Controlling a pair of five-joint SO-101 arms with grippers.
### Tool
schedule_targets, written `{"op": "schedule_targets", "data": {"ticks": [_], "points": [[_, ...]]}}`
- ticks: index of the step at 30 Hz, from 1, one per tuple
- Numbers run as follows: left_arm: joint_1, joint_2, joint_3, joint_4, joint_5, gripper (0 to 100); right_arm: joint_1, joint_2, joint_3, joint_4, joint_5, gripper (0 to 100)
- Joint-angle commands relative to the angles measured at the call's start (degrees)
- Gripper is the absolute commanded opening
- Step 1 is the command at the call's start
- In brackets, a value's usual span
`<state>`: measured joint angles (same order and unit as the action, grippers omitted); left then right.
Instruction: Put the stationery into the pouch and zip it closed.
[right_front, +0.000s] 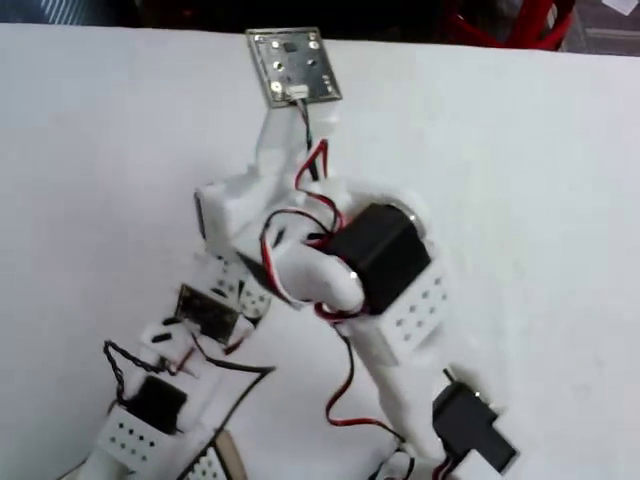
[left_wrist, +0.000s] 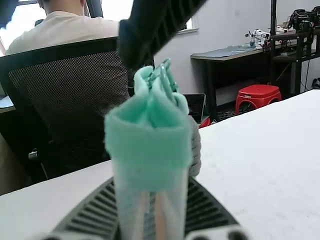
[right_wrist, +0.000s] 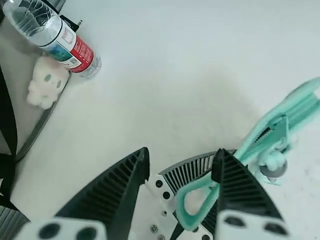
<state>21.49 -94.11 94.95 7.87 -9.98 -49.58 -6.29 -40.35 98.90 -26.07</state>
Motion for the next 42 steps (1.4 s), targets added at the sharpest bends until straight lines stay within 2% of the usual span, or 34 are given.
{"op": "schedule_targets", "data": {"ticks": [1, 8, 14, 23, 27, 32, 35, 39, 42], "points": [[-2.0, -0.5, -1.1, -2.4, -0.7, 2, 0.0, -2.7, 3.1, 0.2, -0.4, 20.5], [-3.3, -0.5, -1.1, -2.4, -0.3, 2, 0.5, -10.2, 9.8, 0.0, 1.6, 20.5], [-2.9, -0.5, -1.1, -2.3, -0.3, 2, 5.6, -5.7, 10.2, 0.0, 1.6, 20.7], [-2.4, -0.5, -1.1, -2.0, -0.3, 2, -2.9, 2.3, 1.4, 0.0, 1.1, 20.5], [-2.5, -0.5, -1.1, -2.0, -0.3, 2, -2.9, 2.9, 1.7, 0.0, 0.2, 20.4], [-2.1, -0.7, 0.3, -2.4, -0.7, 2, -1.9, 2.4, 4.0, 0.0, 0.6, 10.1], [-2.2, -0.7, 0.3, -2.4, -0.4, 2, 0.2, 2.3, 4.0, 0.0, 6.0, 1.9], [-2.2, -0.7, 0.2, -2.4, -0.3, 3, 6.5, 2.2, 4.1, 0.0, 8.0, 1.7], [-2.1, -0.7, 0.2, -2.0, 0.3, 10, 10.4, 2.8, 4.4, 0.0, 13.3, 1.8]]}}
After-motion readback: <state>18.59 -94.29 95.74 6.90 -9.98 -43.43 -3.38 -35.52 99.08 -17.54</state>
